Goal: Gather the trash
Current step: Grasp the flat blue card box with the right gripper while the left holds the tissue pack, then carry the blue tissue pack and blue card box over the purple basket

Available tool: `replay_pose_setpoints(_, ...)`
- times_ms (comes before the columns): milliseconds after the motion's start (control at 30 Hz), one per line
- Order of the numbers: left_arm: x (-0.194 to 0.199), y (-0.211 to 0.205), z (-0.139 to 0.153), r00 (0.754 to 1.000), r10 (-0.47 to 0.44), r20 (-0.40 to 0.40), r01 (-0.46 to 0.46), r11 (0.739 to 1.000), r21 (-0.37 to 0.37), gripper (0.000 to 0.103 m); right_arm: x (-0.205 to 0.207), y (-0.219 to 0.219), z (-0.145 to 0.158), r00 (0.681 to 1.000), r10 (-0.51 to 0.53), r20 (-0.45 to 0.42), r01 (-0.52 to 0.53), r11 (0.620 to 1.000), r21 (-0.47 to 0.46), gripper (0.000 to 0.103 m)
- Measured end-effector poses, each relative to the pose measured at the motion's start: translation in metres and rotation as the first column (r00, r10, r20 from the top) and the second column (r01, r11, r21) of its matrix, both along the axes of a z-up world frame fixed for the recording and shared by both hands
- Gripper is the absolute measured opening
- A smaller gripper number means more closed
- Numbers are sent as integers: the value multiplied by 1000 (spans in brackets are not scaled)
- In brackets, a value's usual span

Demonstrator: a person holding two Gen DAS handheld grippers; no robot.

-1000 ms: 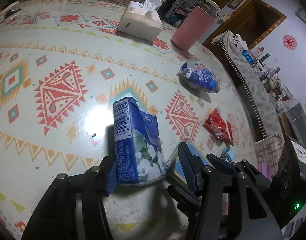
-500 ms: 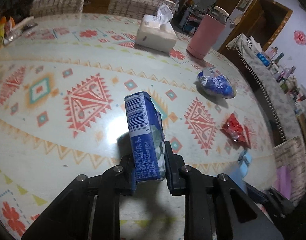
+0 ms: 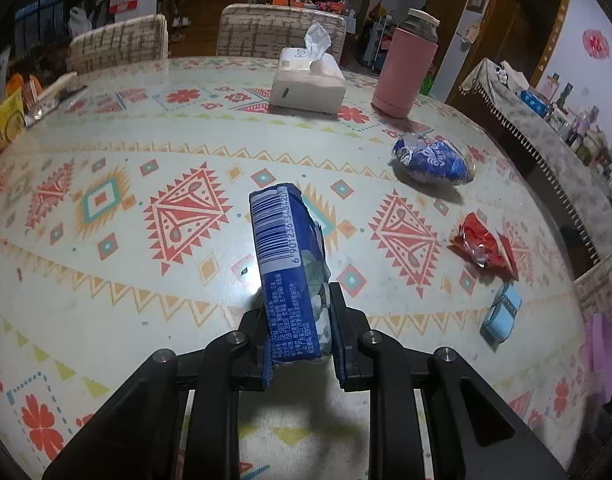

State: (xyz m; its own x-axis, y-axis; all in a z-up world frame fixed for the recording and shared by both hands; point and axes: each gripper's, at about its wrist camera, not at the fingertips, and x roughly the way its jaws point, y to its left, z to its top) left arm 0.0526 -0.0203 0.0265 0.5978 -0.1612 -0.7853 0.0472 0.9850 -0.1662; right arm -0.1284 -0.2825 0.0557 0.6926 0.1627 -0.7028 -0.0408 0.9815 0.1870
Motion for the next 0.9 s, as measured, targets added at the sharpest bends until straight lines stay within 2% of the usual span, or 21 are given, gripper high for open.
replay_pose_setpoints(133, -11, -14, 10, 1000, -8, 25, 6, 998, 62, 21, -25, -25, 8, 998, -62, 23, 61, 997, 36, 59)
replay_pose_setpoints(233, -36, -26, 23, 999, -4, 51, -2, 993, 116, 22, -42, -40, 17, 994, -102, 48, 100, 994, 52, 59)
replay_pose_setpoints(333, -69, -37, 35, 996, -44, 71, 33, 988, 149, 22, -56, -47, 23, 990, -123, 68, 119, 991, 61, 59)
replay_pose_setpoints(633, -154, -40, 60, 991, -46, 125, 27, 989, 147, 22, -90, -44, 33, 984, -127, 123, 116, 989, 90, 59)
replay_pose_setpoints(767, -175, -46, 61, 990, -48, 132, 27, 987, 157, 22, -103, -44, 33, 983, -120, 140, 105, 989, 109, 59)
replay_pose_setpoints(900, -183, -56, 58, 988, -62, 140, 33, 978, 204, 22, -107, -44, 30, 983, -112, 147, 94, 987, 128, 59)
